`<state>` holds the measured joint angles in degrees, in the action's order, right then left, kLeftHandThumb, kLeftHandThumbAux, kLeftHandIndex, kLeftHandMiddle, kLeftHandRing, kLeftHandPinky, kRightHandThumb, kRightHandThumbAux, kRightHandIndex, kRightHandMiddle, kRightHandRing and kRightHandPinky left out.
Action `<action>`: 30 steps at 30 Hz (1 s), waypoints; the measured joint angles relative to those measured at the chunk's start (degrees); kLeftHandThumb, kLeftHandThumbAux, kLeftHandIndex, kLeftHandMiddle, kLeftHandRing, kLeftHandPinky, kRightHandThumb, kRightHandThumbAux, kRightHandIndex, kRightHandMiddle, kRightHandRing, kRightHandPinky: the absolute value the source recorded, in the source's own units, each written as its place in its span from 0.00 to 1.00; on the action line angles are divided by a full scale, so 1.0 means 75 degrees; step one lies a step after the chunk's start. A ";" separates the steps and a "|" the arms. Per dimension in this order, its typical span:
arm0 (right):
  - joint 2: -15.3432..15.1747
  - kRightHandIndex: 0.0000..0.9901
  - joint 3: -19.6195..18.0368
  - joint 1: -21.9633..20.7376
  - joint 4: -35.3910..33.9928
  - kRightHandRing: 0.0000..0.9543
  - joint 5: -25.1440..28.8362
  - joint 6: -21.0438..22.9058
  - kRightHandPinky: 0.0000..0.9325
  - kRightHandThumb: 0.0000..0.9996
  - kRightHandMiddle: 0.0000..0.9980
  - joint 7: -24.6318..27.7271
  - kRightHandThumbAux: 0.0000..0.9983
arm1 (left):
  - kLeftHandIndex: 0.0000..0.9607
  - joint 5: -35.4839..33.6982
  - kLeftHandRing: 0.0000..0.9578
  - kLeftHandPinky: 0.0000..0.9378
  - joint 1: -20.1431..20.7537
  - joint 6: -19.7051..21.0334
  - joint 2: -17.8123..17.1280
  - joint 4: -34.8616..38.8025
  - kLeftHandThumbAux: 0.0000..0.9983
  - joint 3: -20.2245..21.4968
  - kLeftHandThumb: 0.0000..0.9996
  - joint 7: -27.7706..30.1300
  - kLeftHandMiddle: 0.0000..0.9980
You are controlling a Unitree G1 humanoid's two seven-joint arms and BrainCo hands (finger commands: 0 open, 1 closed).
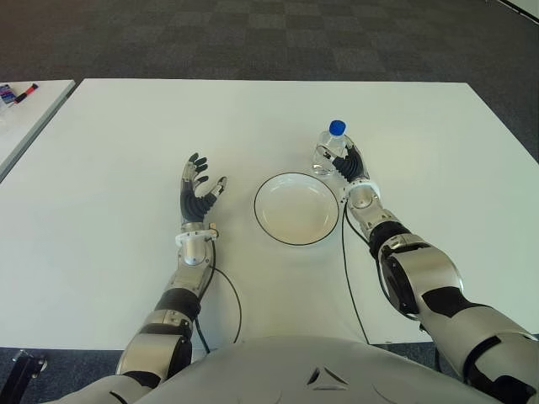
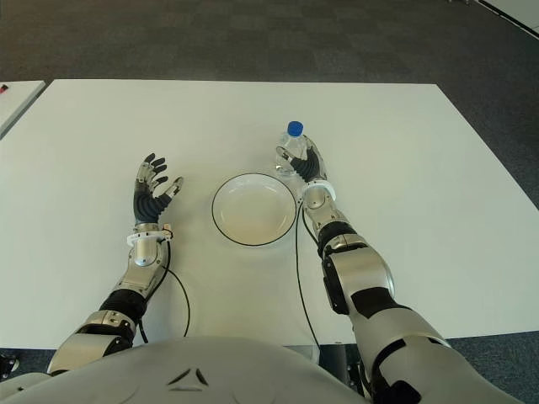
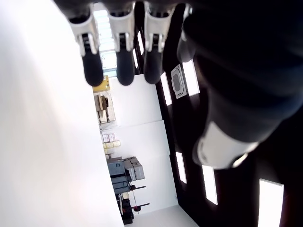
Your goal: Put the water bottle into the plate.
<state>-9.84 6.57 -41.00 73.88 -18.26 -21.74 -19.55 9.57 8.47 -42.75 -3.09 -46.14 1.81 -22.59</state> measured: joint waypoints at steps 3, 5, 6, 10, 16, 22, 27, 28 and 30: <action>0.0018 0.00 -0.0006 -0.0025 0.0000 0.00 0.0015 -0.0081 0.14 0.60 0.00 0.0020 0.37 | 0.12 -0.0014 0.22 0.27 0.0000 0.0003 0.0001 0.0003 0.79 0.0000 0.27 0.0049 0.20; 0.0025 0.00 -0.0014 -0.0031 0.0000 0.00 0.0030 -0.0094 0.14 0.60 0.00 0.0064 0.36 | 0.12 -0.0020 0.22 0.28 -0.0001 0.0000 0.0001 0.0003 0.78 -0.0004 0.27 0.0096 0.20; 0.0028 0.00 -0.0017 -0.0033 0.0001 0.00 0.0038 -0.0103 0.14 0.60 0.00 0.0092 0.36 | 0.12 -0.0021 0.22 0.28 -0.0002 -0.0003 0.0001 0.0003 0.78 -0.0007 0.27 0.0119 0.20; 0.0039 0.00 -0.0023 -0.0039 0.0009 0.00 0.0045 -0.0142 0.15 0.60 0.00 0.0160 0.36 | 0.12 -0.0033 0.23 0.29 -0.0006 -0.0038 0.0001 0.0003 0.78 -0.0011 0.27 0.0209 0.21; 0.0066 0.00 -0.0010 -0.0072 0.0030 0.00 0.0032 -0.0151 0.14 0.59 0.00 0.0198 0.36 | 0.12 -0.0088 0.23 0.30 -0.0009 -0.0071 0.0002 0.0000 0.78 -0.0009 0.27 0.0257 0.21; 0.0099 0.00 0.0016 -0.0108 0.0030 0.00 0.0032 -0.0151 0.14 0.57 0.00 0.0303 0.36 | 0.12 -0.0073 0.24 0.30 -0.0009 -0.0109 0.0002 0.0000 0.78 -0.0024 0.27 0.0256 0.21; 0.0124 0.00 0.0023 -0.0135 0.0030 0.00 0.0034 -0.0152 0.14 0.57 0.00 0.0387 0.35 | 0.11 -0.0025 0.24 0.29 -0.0007 -0.0108 0.0001 0.0000 0.79 -0.0046 0.27 0.0246 0.21; 0.0128 0.00 0.0026 -0.0139 0.0030 0.00 0.0034 -0.0152 0.14 0.57 0.00 0.0393 0.35 | 0.11 -0.0012 0.23 0.29 -0.0006 -0.0107 0.0001 0.0000 0.79 -0.0048 0.27 0.0245 0.21; 0.0134 0.00 0.0036 -0.0144 0.0030 0.00 0.0031 -0.0152 0.14 0.57 0.00 0.0397 0.35 | 0.11 0.0009 0.23 0.28 -0.0005 -0.0102 0.0000 0.0002 0.79 -0.0051 0.27 0.0243 0.20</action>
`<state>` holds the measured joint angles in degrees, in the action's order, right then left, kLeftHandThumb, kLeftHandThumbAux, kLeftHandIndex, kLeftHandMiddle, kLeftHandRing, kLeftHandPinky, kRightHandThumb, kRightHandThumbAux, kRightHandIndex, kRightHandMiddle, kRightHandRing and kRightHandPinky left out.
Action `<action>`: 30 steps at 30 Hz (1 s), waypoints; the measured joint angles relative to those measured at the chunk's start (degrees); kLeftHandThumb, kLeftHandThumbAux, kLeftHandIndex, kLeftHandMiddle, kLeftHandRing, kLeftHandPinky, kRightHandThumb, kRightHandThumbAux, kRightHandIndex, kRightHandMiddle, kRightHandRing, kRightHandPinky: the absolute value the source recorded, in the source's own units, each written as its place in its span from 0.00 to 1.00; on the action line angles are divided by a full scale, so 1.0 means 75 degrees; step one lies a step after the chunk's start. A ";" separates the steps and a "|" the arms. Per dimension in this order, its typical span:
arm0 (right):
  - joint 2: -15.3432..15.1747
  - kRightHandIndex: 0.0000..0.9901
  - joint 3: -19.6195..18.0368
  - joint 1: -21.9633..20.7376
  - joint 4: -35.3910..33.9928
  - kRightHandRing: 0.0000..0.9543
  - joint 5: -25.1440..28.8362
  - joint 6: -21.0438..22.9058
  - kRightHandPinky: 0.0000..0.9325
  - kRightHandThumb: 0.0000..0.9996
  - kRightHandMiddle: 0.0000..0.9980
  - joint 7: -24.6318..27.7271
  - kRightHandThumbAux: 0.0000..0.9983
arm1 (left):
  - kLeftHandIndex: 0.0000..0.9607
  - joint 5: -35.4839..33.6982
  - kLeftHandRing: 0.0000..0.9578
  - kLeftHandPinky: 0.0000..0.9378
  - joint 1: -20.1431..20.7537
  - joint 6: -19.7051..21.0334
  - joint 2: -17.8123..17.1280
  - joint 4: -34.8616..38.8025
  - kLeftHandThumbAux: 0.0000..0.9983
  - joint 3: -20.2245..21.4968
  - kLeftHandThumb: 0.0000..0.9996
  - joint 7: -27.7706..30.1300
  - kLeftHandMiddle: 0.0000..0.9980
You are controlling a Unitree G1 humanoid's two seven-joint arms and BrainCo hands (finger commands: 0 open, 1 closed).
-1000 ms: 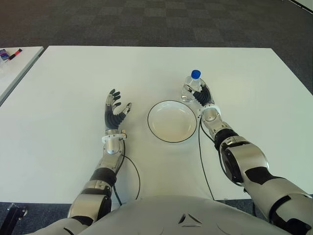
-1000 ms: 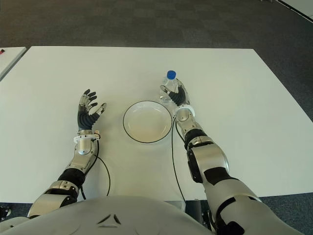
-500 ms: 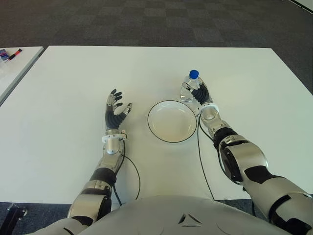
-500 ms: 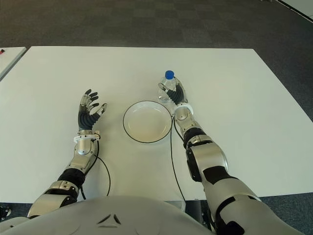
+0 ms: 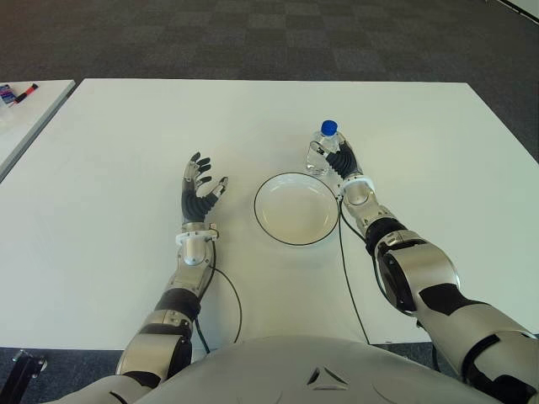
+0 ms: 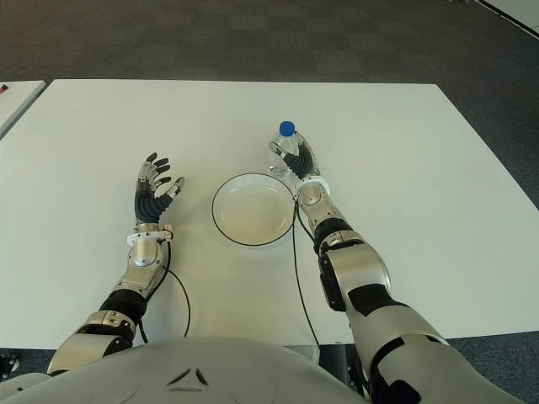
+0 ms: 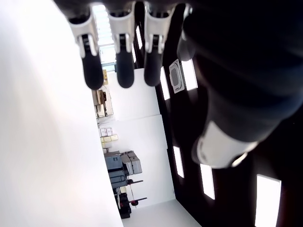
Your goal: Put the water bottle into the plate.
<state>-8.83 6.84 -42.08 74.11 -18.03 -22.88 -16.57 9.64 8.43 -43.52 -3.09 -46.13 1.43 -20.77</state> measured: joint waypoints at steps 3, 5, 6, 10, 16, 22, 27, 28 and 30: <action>0.0004 0.00 0.0033 -0.0007 0.0000 0.00 -0.0010 0.0000 0.14 0.56 0.00 -0.0001 0.34 | 0.11 0.0027 0.23 0.28 0.0000 0.0029 -0.0001 0.0005 0.79 -0.0005 0.27 -0.0019 0.20; 0.0005 0.00 0.0060 -0.0010 0.0000 0.00 -0.0021 0.0000 0.14 0.56 0.00 -0.0003 0.34 | 0.11 0.0063 0.23 0.28 0.0001 0.0067 0.0000 0.0009 0.78 -0.0009 0.26 -0.0047 0.20; 0.0005 0.00 0.0071 -0.0011 0.0000 0.00 -0.0025 -0.0001 0.14 0.56 0.00 -0.0005 0.34 | 0.11 0.0068 0.23 0.28 0.0001 0.0081 -0.0001 0.0011 0.78 -0.0010 0.26 -0.0048 0.20; 0.0011 0.00 0.0102 -0.0013 0.0000 0.00 -0.0038 -0.0002 0.14 0.56 0.00 -0.0025 0.34 | 0.11 0.0072 0.22 0.26 0.0002 0.0118 -0.0001 0.0018 0.78 -0.0009 0.26 -0.0049 0.20; 0.0020 0.01 0.0137 -0.0015 0.0000 0.01 -0.0083 -0.0003 0.16 0.57 0.00 -0.0076 0.36 | 0.11 0.0070 0.22 0.27 0.0001 0.0128 0.0000 0.0019 0.78 -0.0005 0.26 -0.0049 0.20; 0.0028 0.07 0.0159 -0.0021 0.0003 0.05 -0.0129 -0.0002 0.23 0.60 0.02 -0.0106 0.38 | 0.12 0.0061 0.23 0.29 0.0002 0.0124 0.0001 0.0018 0.78 0.0004 0.28 -0.0049 0.21; 0.0032 0.17 0.0164 -0.0027 0.0010 0.16 -0.0137 0.0016 0.34 0.65 0.11 -0.0116 0.41 | 0.12 0.0054 0.23 0.29 0.0001 0.0083 0.0002 0.0015 0.78 0.0012 0.28 -0.0049 0.21; 0.0033 0.20 0.0163 -0.0028 0.0011 0.18 -0.0136 0.0031 0.36 0.66 0.13 -0.0116 0.42 | 0.12 0.0051 0.23 0.29 0.0000 0.0069 0.0002 0.0015 0.78 0.0015 0.29 -0.0049 0.21; 0.0037 0.25 0.0161 -0.0030 0.0011 0.22 -0.0136 0.0060 0.39 0.68 0.18 -0.0128 0.45 | 0.12 0.0048 0.24 0.29 0.0000 0.0065 0.0002 0.0015 0.78 0.0019 0.28 -0.0049 0.21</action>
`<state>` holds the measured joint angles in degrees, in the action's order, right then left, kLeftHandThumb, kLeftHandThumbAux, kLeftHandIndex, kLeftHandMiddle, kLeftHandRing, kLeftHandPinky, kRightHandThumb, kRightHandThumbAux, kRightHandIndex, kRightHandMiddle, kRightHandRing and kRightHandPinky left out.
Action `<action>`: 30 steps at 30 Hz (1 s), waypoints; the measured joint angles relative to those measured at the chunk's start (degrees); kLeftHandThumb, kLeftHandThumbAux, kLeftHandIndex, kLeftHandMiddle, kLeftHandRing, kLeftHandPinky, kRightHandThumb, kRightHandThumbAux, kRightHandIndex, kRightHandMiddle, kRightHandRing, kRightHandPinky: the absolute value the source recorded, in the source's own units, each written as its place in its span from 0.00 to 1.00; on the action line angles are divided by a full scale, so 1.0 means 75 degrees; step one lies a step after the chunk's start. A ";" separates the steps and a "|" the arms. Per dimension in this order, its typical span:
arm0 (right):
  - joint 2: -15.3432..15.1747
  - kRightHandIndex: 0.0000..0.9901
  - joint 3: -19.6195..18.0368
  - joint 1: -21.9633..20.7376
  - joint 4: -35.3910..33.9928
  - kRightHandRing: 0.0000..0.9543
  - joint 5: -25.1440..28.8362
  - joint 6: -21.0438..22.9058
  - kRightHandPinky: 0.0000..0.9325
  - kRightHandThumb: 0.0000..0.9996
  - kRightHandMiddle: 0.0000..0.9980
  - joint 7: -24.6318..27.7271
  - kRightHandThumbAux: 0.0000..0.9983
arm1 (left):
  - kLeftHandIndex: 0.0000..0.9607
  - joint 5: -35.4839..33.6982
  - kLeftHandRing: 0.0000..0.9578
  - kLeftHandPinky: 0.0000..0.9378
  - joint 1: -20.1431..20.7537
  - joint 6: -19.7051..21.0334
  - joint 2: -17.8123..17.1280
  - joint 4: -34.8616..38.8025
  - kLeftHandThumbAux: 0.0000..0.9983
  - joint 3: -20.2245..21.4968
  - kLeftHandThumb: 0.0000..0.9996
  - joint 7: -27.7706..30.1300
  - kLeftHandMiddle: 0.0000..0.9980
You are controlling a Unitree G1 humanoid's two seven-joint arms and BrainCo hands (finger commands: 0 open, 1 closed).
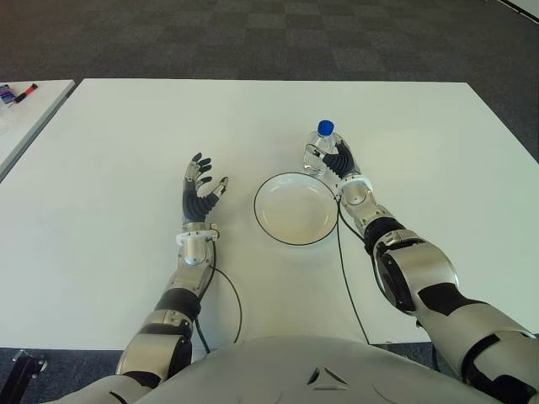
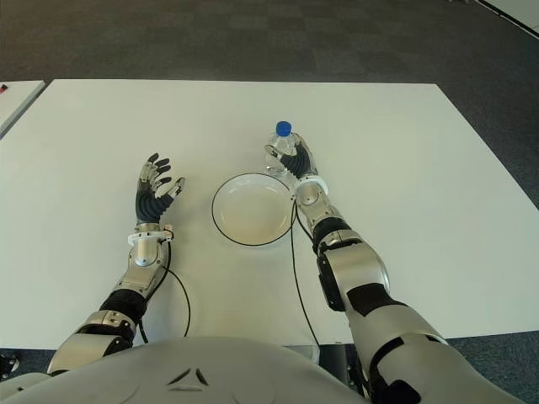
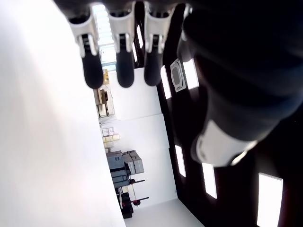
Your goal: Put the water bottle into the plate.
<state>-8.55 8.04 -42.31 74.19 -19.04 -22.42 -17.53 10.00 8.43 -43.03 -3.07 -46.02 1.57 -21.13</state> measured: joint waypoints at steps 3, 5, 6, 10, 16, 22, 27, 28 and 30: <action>0.0005 0.30 -0.0008 -0.0004 -0.0004 0.27 0.0005 0.0026 0.41 0.70 0.23 -0.0061 0.49 | 0.13 0.0000 0.24 0.29 0.0000 0.0000 0.0001 0.0000 0.78 0.0006 0.28 0.0000 0.21; 0.0009 0.32 -0.0008 -0.0007 -0.0015 0.30 0.0003 0.0030 0.41 0.71 0.26 -0.0151 0.51 | 0.13 0.0002 0.24 0.28 0.0000 0.0000 0.0000 0.0000 0.79 0.0007 0.28 0.0000 0.21; 0.0014 0.36 -0.0008 -0.0008 -0.0018 0.31 0.0001 0.0032 0.41 0.71 0.28 -0.0190 0.58 | 0.12 0.0002 0.23 0.28 0.0000 0.0000 0.0000 0.0000 0.79 0.0007 0.27 0.0000 0.21; 0.0060 0.41 -0.0006 -0.0010 -0.0041 0.34 -0.0006 0.0047 0.41 0.72 0.31 -0.0375 0.68 | 0.12 0.0003 0.23 0.28 -0.0001 0.0000 0.0000 0.0002 0.79 0.0009 0.27 0.0000 0.21; 0.0093 0.42 -0.0001 -0.0016 -0.0051 0.35 -0.0021 0.0066 0.40 0.72 0.34 -0.0507 0.71 | 0.12 0.0005 0.23 0.29 0.0000 0.0000 0.0001 0.0008 0.78 0.0015 0.27 -0.0001 0.21; 0.0101 0.42 -0.0006 -0.0016 -0.0055 0.36 -0.0013 0.0087 0.39 0.72 0.35 -0.0552 0.71 | 0.12 0.0022 0.23 0.29 -0.0001 0.0003 0.0000 0.0009 0.78 0.0013 0.26 -0.0057 0.21; 0.0102 0.42 -0.0019 -0.0016 -0.0058 0.36 0.0011 0.0097 0.39 0.72 0.35 -0.0552 0.71 | 0.12 0.0025 0.24 0.29 0.0000 0.0003 0.0000 0.0009 0.79 0.0009 0.27 -0.0098 0.21; 0.0103 0.42 -0.0024 -0.0015 -0.0058 0.36 0.0017 0.0098 0.39 0.72 0.36 -0.0552 0.71 | 0.12 0.0024 0.23 0.29 0.0000 0.0002 0.0000 0.0008 0.79 0.0009 0.27 -0.0099 0.21; 0.0105 0.43 -0.0043 -0.0014 -0.0058 0.36 0.0033 0.0098 0.39 0.72 0.36 -0.0551 0.71 | 0.12 0.0019 0.23 0.29 0.0000 0.0000 0.0001 0.0008 0.79 0.0010 0.27 -0.0099 0.21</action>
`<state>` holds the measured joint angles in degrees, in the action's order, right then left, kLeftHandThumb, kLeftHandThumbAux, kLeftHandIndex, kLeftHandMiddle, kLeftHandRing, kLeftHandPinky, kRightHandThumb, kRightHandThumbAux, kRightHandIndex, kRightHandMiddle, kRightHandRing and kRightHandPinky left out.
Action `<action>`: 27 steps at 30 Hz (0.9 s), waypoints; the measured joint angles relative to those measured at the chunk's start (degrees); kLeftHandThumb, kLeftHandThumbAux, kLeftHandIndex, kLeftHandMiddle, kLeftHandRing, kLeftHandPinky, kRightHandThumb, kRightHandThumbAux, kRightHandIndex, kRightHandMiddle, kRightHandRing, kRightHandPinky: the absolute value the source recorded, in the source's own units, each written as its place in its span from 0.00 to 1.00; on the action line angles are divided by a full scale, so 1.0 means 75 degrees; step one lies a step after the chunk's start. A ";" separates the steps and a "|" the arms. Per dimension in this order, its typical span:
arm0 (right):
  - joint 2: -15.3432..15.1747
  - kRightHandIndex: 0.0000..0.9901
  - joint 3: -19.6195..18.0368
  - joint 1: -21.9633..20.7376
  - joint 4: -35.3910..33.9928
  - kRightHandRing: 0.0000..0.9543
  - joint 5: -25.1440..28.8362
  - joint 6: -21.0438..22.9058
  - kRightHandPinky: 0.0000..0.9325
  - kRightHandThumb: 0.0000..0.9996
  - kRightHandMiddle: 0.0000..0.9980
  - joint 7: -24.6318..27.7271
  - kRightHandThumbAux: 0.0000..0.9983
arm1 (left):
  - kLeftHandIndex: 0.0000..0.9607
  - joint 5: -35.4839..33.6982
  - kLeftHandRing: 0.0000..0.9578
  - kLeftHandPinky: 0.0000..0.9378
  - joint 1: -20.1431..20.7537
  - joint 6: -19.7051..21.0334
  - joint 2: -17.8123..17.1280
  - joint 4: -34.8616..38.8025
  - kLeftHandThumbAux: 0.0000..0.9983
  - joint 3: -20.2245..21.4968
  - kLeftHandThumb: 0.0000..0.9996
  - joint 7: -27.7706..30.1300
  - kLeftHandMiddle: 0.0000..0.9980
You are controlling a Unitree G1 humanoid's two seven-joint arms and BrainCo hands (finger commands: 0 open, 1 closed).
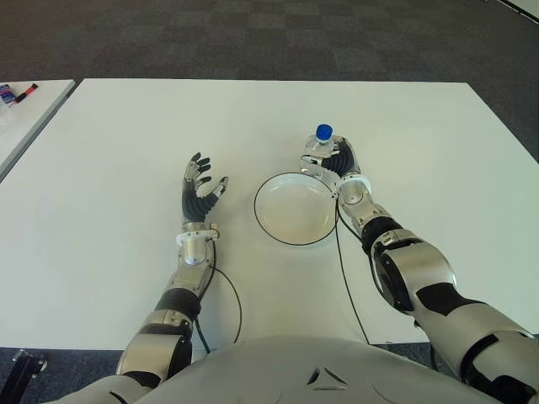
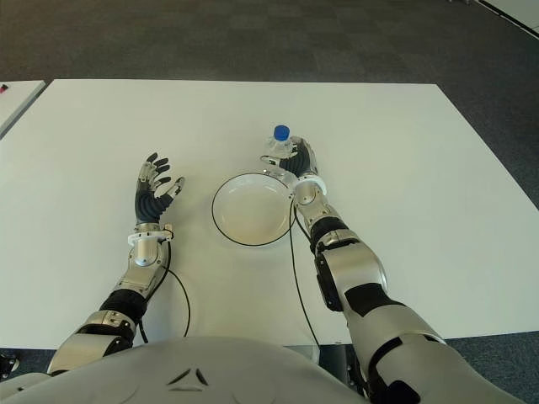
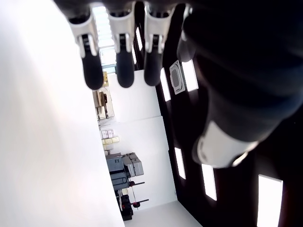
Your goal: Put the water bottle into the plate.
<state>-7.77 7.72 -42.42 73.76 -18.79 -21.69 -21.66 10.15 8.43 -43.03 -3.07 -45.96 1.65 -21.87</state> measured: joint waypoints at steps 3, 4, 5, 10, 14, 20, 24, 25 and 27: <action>0.0000 0.43 -0.0031 0.0003 0.0000 0.36 0.0014 0.0000 0.39 0.72 0.36 0.0002 0.71 | 0.12 -0.0005 0.23 0.28 -0.0001 -0.0004 0.0000 0.0000 0.78 0.0000 0.27 0.0000 0.21; 0.0000 0.43 -0.0039 0.0005 0.0000 0.36 0.0020 -0.0001 0.39 0.72 0.36 0.0002 0.71 | 0.12 -0.0006 0.23 0.28 -0.0001 -0.0006 0.0000 0.0000 0.78 0.0000 0.27 0.0000 0.21; 0.0000 0.43 -0.0048 0.0007 0.0000 0.37 0.0030 -0.0001 0.40 0.72 0.37 0.0002 0.71 | 0.12 -0.0006 0.23 0.28 -0.0002 -0.0009 0.0000 0.0000 0.78 -0.0001 0.27 0.0000 0.21; 0.0000 0.43 -0.0086 0.0029 -0.0002 0.38 0.0087 -0.0029 0.40 0.72 0.38 0.0001 0.71 | 0.13 -0.0007 0.23 0.28 -0.0002 -0.0027 0.0000 -0.0001 0.79 -0.0001 0.27 0.0000 0.21; 0.0000 0.43 -0.0125 0.0055 -0.0002 0.39 0.0118 -0.0077 0.41 0.72 0.39 0.0003 0.71 | 0.13 -0.0015 0.23 0.28 -0.0002 -0.0032 0.0000 -0.0002 0.79 0.0003 0.28 0.0002 0.21; -0.0002 0.43 -0.0229 0.0071 -0.0002 0.40 0.0149 -0.0094 0.42 0.72 0.40 0.0054 0.71 | 0.13 -0.0083 0.23 0.28 -0.0005 -0.0048 0.0002 -0.0005 0.79 0.0008 0.27 0.0028 0.21; -0.0002 0.43 -0.0253 0.0075 -0.0002 0.41 0.0149 -0.0109 0.43 0.72 0.41 0.0072 0.71 | 0.13 -0.0099 0.23 0.28 -0.0005 -0.0054 0.0004 -0.0009 0.79 0.0009 0.27 0.0047 0.21; -0.0002 0.43 -0.0260 0.0077 -0.0002 0.41 0.0149 -0.0116 0.43 0.72 0.41 0.0074 0.71 | 0.13 -0.0099 0.23 0.28 -0.0004 -0.0059 0.0004 -0.0010 0.78 0.0010 0.27 0.0048 0.21; -0.0003 0.43 -0.0271 0.0081 -0.0002 0.42 0.0149 -0.0127 0.44 0.72 0.41 0.0076 0.71 | 0.13 -0.0100 0.23 0.28 -0.0004 -0.0070 0.0004 -0.0013 0.79 0.0012 0.27 0.0048 0.21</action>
<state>-7.79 5.69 -41.81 73.75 -17.68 -22.64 -21.10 9.40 8.40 -43.56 -3.04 -46.05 1.73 -21.52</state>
